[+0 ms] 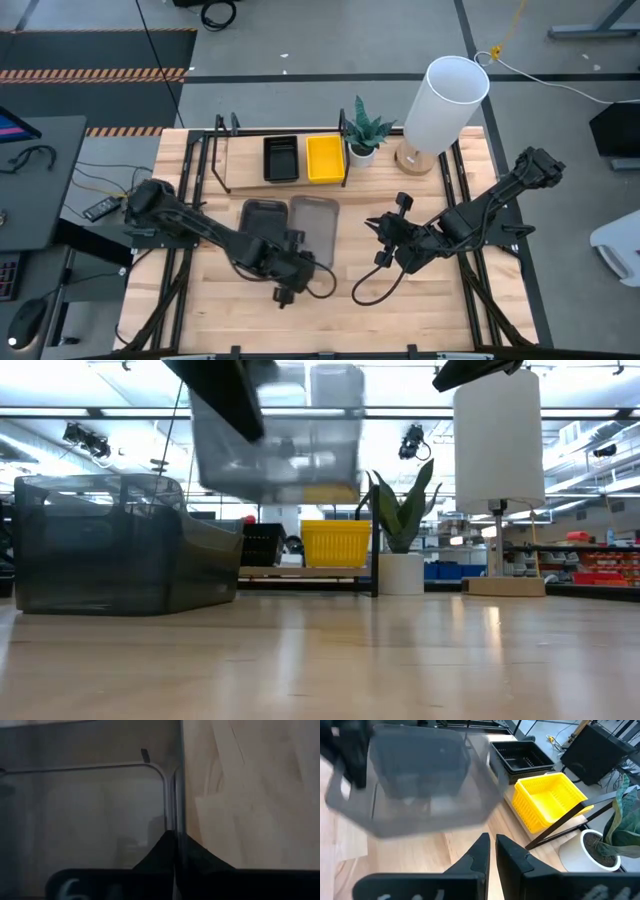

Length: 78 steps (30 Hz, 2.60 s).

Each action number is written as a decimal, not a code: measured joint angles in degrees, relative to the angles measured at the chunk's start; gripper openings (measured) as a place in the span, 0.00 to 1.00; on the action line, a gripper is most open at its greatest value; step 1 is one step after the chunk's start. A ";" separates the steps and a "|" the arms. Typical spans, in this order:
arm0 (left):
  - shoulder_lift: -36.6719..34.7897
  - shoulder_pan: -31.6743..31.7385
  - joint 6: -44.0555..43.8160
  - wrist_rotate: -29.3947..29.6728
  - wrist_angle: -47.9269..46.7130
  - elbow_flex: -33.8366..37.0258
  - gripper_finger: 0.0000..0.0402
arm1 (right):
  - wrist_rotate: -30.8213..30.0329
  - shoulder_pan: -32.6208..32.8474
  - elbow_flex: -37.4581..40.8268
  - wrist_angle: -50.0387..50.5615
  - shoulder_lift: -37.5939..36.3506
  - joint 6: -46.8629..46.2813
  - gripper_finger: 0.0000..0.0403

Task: Stack baskets on shelf by color
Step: Stack the bottom black bin on top of the top black bins, then put the stacked black bins on the shelf

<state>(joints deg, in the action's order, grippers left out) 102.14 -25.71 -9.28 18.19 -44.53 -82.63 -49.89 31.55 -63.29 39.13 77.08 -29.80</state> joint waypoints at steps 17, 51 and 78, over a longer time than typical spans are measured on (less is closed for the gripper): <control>-20.32 -7.99 -10.81 6.21 -5.41 16.25 0.01 | 0.00 0.00 -0.02 -1.97 0.02 0.66 0.09; -28.76 -11.03 -22.03 0.82 5.98 31.39 0.55 | 0.59 -0.07 -0.02 -3.73 0.04 2.54 0.09; -16.35 -8.86 -24.53 -1.22 5.32 30.92 0.05 | 0.59 -0.07 -0.02 -4.41 0.04 2.92 0.09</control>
<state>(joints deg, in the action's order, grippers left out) 85.79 -34.57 -33.80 16.97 -39.21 -51.71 -49.30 31.48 -63.31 34.71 77.12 -26.88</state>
